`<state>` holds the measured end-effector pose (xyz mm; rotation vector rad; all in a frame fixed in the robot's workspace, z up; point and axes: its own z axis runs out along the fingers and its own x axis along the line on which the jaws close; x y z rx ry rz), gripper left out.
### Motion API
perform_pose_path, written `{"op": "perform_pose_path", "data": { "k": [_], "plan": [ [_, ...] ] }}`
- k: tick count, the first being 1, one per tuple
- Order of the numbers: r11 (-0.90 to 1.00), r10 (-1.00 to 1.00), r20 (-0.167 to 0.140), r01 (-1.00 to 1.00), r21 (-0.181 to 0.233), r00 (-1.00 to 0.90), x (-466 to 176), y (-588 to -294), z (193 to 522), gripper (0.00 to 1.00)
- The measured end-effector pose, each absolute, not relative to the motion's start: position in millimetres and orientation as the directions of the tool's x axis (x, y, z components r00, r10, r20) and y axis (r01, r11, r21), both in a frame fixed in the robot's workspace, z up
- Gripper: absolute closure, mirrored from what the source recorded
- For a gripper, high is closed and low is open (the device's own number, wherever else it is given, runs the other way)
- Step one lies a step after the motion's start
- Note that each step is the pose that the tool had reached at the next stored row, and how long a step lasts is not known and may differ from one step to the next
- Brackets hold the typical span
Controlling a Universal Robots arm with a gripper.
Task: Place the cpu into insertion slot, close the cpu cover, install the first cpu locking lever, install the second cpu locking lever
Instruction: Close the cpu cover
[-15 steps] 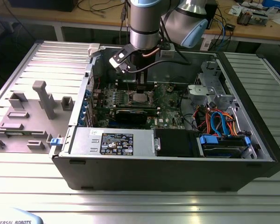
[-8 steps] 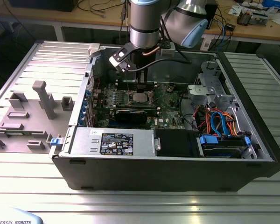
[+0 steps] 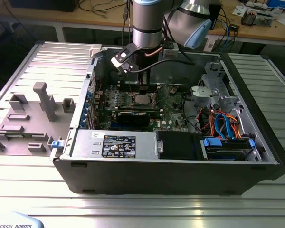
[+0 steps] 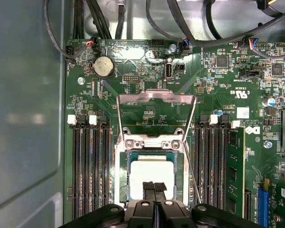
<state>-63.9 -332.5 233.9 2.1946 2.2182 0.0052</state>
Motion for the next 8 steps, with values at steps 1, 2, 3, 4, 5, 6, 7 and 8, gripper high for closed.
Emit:
{"op": "perform_pose_path", "data": {
  "k": [1,2,3,4,5,6,7,8],
  "plan": [
    [0.011,1.000,-0.013,1.000,0.017,-0.011,-64.0,-332.5,234.3,0.89],
    [0.011,1.000,-0.013,1.000,0.017,-0.011,-64.0,-332.5,234.7,0.89],
    [0.011,1.000,-0.013,1.000,0.017,-0.011,-64.0,-332.5,235.3,0.89],
    [0.011,1.000,-0.013,1.000,0.017,-0.011,-64.0,-332.5,235.9,0.89],
    [0.011,1.000,-0.013,1.000,0.017,-0.011,-63.9,-332.5,236.5,0.89],
    [0.011,1.000,-0.013,1.000,0.017,-0.011,-63.9,-332.5,237.5,0.89],
    [0.011,1.000,-0.013,1.000,0.017,-0.010,-64.0,-332.5,238.5,0.89],
    [0.011,1.000,-0.013,1.000,0.017,-0.011,-63.9,-332.5,239.8,0.89]
  ]
}}
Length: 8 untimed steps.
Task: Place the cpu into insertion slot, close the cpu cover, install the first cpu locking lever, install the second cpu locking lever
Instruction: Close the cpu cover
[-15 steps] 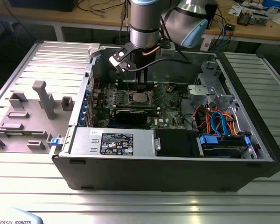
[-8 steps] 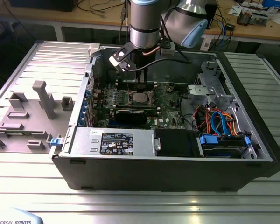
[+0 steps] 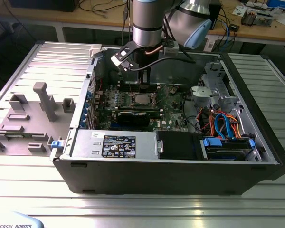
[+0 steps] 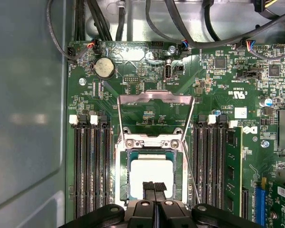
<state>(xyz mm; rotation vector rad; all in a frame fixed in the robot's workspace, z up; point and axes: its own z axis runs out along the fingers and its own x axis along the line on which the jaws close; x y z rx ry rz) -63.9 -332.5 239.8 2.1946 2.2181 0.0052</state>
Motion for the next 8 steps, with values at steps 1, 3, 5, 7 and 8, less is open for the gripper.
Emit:
{"op": "perform_pose_path", "data": {
  "k": [1,3,5,7,8],
  "plan": [
    [0.011,1.000,-0.013,1.000,0.017,-0.011,-63.9,-332.5,240.5,0.89],
    [0.011,1.000,-0.013,1.000,0.017,-0.011,-64.0,-332.5,243.4,0.89],
    [0.011,1.000,-0.013,1.000,0.017,-0.011,-64.0,-332.5,244.9,0.89],
    [0.011,1.000,-0.013,1.000,0.017,-0.011,-63.9,-332.5,246.2,0.89],
    [0.011,1.000,-0.013,1.000,0.017,-0.011,-64.0,-332.5,247.0,0.89]
  ]
}}
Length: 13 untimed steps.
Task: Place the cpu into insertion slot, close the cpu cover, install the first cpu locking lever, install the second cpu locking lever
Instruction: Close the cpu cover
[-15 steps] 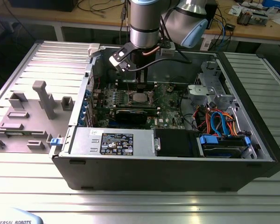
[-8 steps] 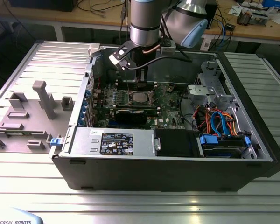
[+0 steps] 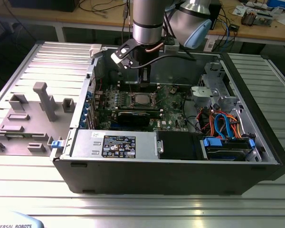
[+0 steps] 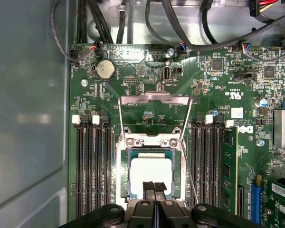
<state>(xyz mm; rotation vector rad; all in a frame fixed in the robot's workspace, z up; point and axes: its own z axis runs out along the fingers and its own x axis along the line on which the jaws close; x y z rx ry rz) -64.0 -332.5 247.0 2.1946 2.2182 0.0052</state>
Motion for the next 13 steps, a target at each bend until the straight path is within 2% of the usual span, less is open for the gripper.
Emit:
{"op": "perform_pose_path", "data": {
  "k": [13],
  "plan": [
    [0.011,1.000,-0.013,1.000,0.017,-0.011,-63.9,-332.5,255.2,0.89]
  ]
}}
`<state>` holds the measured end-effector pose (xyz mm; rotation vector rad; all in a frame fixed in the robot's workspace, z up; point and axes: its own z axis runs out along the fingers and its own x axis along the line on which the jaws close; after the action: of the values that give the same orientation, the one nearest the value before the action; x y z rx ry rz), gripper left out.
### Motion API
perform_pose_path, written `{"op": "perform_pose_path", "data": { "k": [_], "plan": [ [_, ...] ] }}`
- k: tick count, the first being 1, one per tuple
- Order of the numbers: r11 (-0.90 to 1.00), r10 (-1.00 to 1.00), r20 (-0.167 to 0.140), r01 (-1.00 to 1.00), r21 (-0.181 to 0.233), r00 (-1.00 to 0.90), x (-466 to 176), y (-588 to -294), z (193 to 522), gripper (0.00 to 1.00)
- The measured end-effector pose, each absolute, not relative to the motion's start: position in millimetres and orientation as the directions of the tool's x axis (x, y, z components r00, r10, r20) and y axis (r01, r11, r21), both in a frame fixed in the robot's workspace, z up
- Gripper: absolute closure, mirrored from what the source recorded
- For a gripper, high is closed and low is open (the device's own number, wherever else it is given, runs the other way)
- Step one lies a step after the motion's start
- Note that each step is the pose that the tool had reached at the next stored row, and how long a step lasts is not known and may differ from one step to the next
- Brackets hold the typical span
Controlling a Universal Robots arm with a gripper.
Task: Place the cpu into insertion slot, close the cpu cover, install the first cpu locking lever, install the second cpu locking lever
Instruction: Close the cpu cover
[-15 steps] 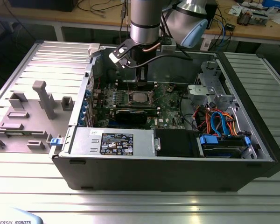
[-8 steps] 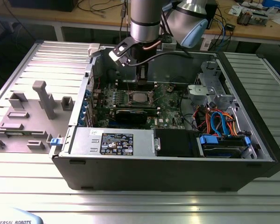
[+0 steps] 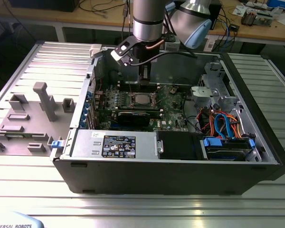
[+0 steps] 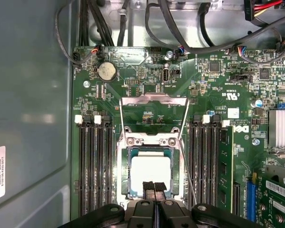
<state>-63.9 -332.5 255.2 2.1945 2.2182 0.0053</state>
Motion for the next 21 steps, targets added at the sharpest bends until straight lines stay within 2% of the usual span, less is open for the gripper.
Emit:
{"op": "perform_pose_path", "data": {
  "k": [21],
  "plan": [
    [0.011,1.000,-0.013,1.000,0.017,-0.011,-64.0,-332.5,273.9,0.89]
  ]
}}
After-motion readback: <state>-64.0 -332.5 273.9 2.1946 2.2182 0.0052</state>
